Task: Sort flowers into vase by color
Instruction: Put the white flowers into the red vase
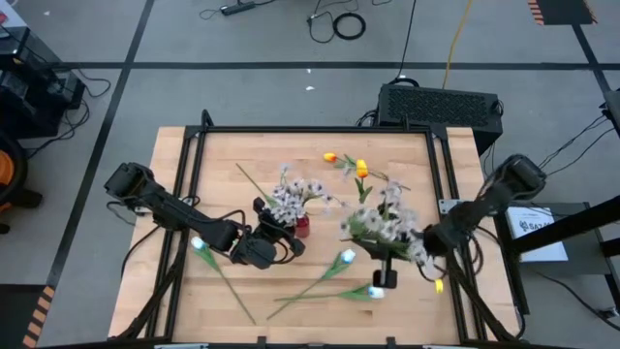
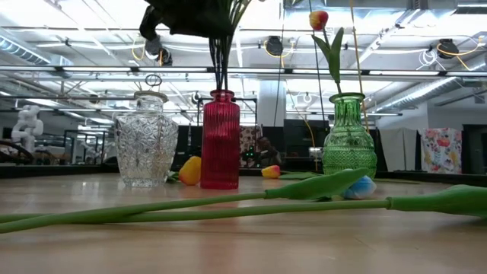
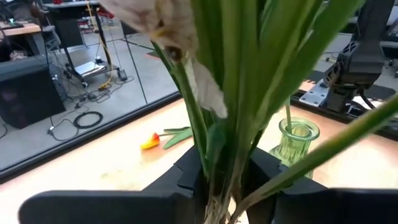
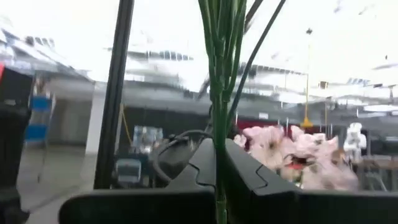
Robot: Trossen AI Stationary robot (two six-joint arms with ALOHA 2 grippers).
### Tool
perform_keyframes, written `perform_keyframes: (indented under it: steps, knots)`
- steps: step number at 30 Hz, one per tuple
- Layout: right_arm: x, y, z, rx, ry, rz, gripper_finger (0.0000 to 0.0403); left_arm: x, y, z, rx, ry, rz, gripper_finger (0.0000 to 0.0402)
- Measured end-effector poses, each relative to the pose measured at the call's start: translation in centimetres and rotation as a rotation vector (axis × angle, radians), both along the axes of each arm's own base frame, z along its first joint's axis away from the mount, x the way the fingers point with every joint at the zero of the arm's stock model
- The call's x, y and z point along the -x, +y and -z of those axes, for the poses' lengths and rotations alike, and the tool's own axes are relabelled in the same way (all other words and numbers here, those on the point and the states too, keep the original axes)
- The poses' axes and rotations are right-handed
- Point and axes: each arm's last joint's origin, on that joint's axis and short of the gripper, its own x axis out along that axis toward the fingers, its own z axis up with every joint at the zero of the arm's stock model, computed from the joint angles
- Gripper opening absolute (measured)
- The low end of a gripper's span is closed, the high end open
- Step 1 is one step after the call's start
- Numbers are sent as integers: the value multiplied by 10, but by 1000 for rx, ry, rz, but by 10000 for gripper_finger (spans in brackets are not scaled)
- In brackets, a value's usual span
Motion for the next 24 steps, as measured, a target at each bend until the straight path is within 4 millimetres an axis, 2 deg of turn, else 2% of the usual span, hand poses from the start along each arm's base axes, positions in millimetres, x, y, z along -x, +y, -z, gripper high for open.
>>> perform_keyframes:
  steps: [5,16,24]
  knots:
    - [-17,-4,23,49,-4,-29,0,3,1,-5,-15,13,6,75]
    - [-50,8,44,162,51,3,0,4,1,-5,1,1,1,74]
    - [-70,-8,71,172,68,53,0,4,0,-5,2,-1,3,74]
